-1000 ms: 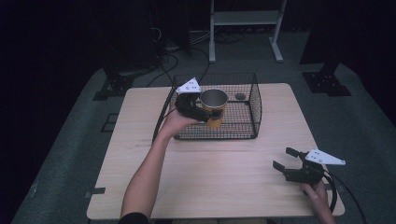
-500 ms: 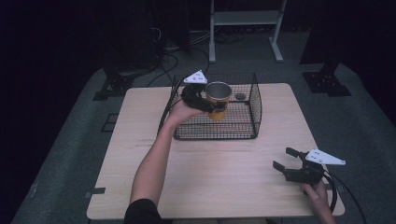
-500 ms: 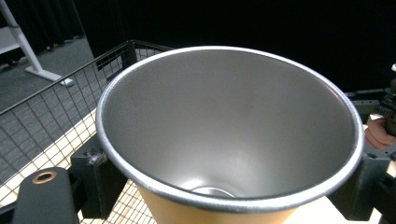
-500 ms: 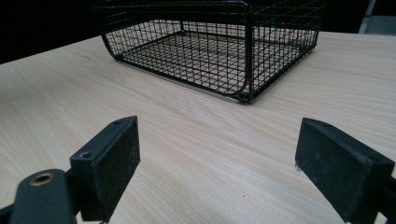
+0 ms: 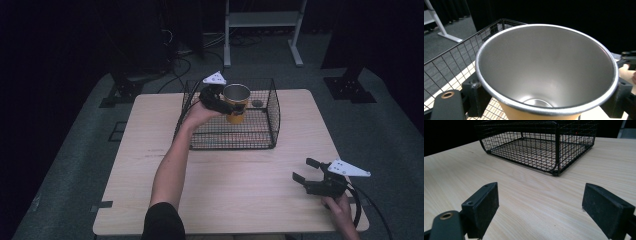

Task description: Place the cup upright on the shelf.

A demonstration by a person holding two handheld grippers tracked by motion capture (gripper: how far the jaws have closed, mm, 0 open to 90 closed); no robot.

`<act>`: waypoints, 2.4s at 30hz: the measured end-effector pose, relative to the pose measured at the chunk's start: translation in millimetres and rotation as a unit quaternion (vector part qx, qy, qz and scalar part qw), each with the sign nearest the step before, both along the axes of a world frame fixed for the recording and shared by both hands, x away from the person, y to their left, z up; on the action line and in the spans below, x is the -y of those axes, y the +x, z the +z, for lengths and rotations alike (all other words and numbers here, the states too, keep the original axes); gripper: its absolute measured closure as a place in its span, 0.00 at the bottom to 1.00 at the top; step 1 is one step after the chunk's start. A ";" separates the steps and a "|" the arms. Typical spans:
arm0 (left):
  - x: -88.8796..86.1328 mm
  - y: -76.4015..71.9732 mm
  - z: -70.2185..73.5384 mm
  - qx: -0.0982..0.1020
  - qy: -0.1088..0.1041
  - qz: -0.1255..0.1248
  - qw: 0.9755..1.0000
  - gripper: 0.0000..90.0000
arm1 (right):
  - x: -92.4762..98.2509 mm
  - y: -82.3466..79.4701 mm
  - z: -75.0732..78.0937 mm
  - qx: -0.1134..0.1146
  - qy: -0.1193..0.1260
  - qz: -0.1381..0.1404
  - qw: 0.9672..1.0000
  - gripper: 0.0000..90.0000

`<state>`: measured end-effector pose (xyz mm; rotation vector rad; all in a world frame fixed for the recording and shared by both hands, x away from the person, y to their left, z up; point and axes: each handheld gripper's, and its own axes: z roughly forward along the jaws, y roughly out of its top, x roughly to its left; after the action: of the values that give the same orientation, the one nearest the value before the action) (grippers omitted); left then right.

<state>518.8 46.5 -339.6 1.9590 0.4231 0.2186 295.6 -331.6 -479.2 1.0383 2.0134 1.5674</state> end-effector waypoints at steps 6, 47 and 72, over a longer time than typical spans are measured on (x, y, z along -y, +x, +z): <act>2.1 10.5 -9.4 -0.001 0.000 0.007 1.000 0.16 | 0.1 0.0 0.0 0.001 0.000 0.001 1.000 0.14; 27.8 37.2 -67.8 -0.045 0.073 -0.010 0.996 0.16 | 0.4 0.3 -0.1 0.001 0.003 0.007 1.000 0.14; 35.2 33.0 -68.2 -0.032 0.111 -0.020 0.993 0.09 | 0.6 0.4 -0.2 0.002 0.004 0.007 1.000 0.14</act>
<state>551.8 11.3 -407.7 2.1961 0.4139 0.1840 296.0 -332.1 -479.4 1.0255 2.0179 1.5844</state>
